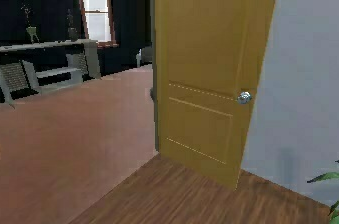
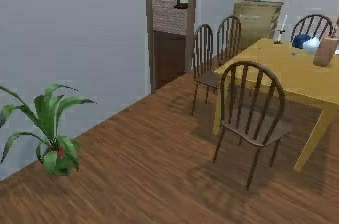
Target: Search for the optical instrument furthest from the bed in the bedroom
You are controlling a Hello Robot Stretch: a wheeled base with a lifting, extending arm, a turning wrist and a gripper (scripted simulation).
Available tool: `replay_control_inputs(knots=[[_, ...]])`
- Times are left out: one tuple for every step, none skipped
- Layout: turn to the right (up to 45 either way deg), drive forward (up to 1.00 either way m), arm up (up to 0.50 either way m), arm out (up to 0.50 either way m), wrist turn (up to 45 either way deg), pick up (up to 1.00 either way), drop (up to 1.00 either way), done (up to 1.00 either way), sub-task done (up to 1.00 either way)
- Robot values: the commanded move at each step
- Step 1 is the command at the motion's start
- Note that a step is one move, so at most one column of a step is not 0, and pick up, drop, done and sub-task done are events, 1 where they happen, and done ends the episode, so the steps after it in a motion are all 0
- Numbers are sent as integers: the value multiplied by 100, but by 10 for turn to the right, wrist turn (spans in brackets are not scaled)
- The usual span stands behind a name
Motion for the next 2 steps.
replay_control_inputs(knots=[[0,15,0,0,0,0,0,0,0],[-210,0,0,0,0,0,0,0,0]])
